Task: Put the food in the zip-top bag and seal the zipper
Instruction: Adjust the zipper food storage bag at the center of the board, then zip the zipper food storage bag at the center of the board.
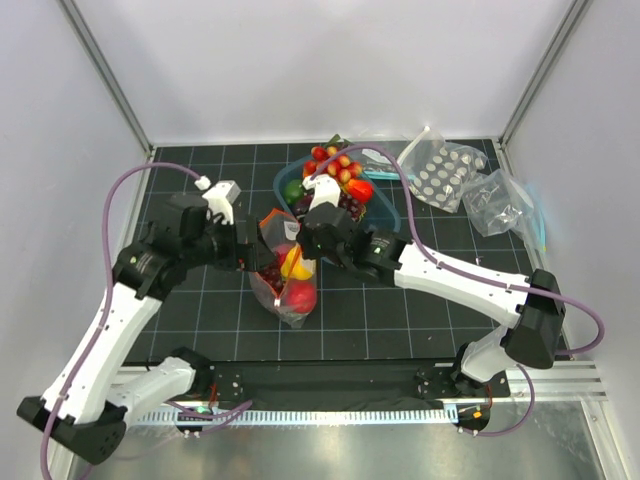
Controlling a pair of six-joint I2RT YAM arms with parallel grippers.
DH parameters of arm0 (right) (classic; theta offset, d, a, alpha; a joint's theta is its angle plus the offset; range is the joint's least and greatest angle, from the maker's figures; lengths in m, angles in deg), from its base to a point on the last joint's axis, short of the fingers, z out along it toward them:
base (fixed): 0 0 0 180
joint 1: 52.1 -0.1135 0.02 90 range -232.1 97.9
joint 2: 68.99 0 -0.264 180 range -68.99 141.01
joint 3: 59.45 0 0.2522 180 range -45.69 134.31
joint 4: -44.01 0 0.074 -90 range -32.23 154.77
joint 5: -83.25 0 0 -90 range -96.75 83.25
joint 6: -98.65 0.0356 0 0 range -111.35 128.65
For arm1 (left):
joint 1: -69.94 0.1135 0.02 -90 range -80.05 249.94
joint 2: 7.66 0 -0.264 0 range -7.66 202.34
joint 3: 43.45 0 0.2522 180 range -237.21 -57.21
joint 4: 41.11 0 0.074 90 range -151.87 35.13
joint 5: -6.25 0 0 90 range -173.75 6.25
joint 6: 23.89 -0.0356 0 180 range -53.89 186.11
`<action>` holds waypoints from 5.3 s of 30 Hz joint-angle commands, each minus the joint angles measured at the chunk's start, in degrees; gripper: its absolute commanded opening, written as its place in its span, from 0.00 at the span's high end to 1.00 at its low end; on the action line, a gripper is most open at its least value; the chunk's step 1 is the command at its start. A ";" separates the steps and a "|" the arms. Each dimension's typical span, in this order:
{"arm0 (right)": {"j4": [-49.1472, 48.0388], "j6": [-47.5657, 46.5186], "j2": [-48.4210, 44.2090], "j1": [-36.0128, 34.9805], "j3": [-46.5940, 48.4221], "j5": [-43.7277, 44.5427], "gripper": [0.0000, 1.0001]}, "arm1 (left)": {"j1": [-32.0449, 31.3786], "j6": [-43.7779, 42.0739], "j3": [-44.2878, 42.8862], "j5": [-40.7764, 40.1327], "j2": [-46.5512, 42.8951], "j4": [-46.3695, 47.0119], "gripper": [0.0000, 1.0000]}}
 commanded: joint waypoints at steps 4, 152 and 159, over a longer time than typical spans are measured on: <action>-3.61 2.71 -2.96 1.62 -1.69 3.19 0.99 | 0.29 -0.94 3.70 2.39 -7.21 4.59 0.04; -1.77 -22.07 -8.85 17.88 -7.93 -19.05 0.99 | 0.20 -15.62 26.12 5.81 -17.23 26.38 0.01; -2.65 -21.99 -8.85 18.41 -8.55 -20.54 0.99 | 0.20 -15.88 27.18 1.68 -16.79 25.68 0.08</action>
